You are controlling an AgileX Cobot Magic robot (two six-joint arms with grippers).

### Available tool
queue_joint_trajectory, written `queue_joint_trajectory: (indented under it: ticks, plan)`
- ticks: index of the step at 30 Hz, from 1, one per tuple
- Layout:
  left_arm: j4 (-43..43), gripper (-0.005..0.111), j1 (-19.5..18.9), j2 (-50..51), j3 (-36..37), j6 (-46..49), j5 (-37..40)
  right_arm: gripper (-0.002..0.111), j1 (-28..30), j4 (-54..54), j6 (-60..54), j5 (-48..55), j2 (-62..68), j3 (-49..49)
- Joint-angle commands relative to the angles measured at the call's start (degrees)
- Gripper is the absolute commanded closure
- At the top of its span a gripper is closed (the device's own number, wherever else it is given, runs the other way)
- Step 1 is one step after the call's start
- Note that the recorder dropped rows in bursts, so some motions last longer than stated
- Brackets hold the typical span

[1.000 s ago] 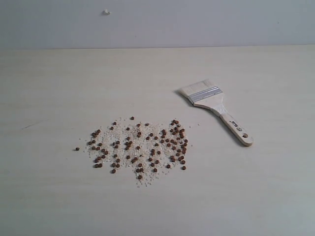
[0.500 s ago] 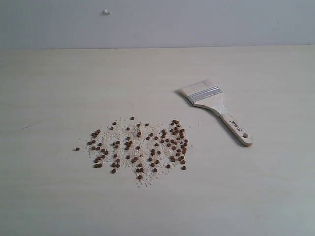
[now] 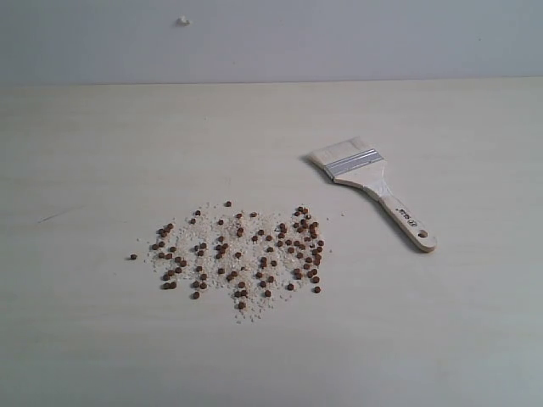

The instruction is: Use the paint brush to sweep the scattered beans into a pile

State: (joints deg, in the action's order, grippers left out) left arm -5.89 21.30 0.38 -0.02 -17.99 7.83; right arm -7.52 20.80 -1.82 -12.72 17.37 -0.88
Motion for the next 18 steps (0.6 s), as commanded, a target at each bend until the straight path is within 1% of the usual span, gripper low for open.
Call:
queue_joint_trajectory:
  ticks: [1,4,7,10,13,16,18]
  plan:
    - [0.4,0.107,-0.1,-0.4,0.0,-0.2,0.1,0.108,0.3,-0.3,-0.2,-0.8,4.6,-0.9]
    - [0.4,0.107,-0.1,-0.4,0.0,-0.2,0.1,0.108,0.3,-0.3,-0.5,-1.4,7.2,-1.6]
    - [0.4,0.107,-0.1,-0.4,0.0,-0.2,0.1,0.108,0.2,-0.4,-1.4,3.8,14.3,-9.4]
    - [0.4,0.107,-0.1,-0.4,0.0,-0.2,0.1,0.108,0.2,-1.6,-4.0,15.4,25.1,-21.9]
    - [0.4,0.107,-0.1,-0.4,0.0,-0.2,0.1,0.108,0.2,-1.9,-9.2,26.5,38.1,-33.4]
    - [0.4,0.107,-0.1,-0.4,0.0,-0.2,0.1,0.108,0.2,-3.8,-9.6,32.3,44.9,-39.2]
    - [0.4,0.107,-0.1,-0.4,0.0,-0.2,0.1,0.108,0.2,-4.4,-9.6,34.0,48.1,-41.4]
